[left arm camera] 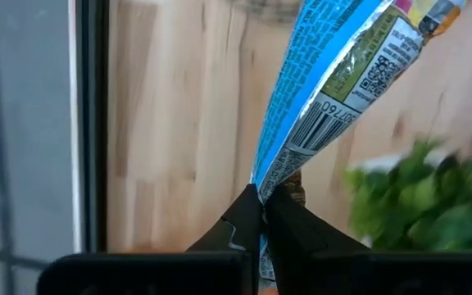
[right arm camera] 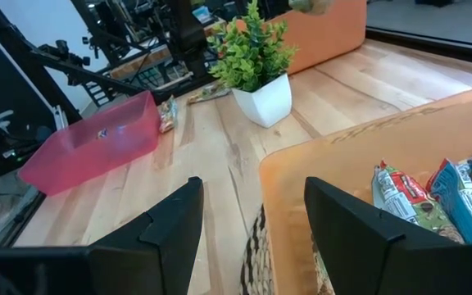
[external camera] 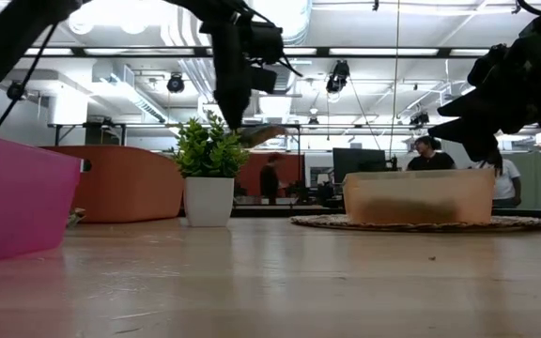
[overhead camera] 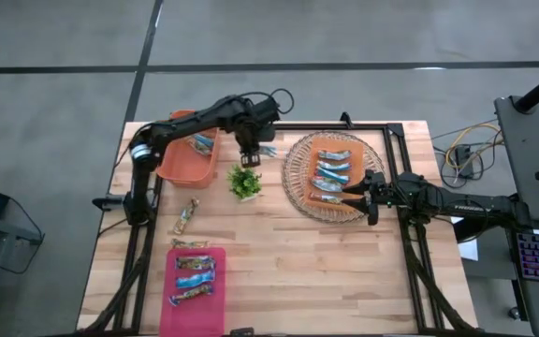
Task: Pick and place Granola Bars by type
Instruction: Put the top yellow granola bar into the left orange bin
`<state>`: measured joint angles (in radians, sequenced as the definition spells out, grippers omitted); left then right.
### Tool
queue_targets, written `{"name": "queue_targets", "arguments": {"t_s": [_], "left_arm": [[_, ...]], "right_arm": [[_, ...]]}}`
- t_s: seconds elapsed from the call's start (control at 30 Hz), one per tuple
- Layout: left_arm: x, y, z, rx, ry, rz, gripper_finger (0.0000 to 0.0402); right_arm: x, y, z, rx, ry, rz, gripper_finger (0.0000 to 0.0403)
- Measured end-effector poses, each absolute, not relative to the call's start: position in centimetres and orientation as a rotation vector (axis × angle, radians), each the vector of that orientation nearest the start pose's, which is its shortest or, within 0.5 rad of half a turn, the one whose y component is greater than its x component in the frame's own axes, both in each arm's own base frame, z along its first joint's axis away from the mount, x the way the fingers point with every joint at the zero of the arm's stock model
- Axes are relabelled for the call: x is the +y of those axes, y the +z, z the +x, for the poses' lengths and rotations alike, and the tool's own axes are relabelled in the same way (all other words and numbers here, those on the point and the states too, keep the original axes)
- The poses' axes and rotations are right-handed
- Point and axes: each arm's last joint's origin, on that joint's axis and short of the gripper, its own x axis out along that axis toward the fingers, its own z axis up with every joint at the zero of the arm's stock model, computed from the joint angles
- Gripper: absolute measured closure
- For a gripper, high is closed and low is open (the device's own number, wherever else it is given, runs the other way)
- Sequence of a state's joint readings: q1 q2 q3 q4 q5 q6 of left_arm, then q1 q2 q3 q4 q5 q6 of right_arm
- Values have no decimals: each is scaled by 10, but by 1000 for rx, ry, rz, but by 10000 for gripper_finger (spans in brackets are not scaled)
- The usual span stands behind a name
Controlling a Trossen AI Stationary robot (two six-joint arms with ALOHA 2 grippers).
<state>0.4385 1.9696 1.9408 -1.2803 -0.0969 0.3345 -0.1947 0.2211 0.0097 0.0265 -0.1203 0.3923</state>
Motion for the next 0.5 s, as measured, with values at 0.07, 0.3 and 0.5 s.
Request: {"name": "queue_targets", "arguments": {"t_s": [0.07, 0.3, 0.5], "left_arm": [[167, 302, 347, 1390, 251, 91, 401], [161, 290, 304, 1485, 303, 111, 401], [159, 290, 272, 1500, 347, 89, 401]], "right_arm": [[-18, 151, 108, 167, -109, 420, 199], [-18, 151, 108, 169, -110, 421, 199], [-18, 151, 108, 169, -110, 421, 199]]}}
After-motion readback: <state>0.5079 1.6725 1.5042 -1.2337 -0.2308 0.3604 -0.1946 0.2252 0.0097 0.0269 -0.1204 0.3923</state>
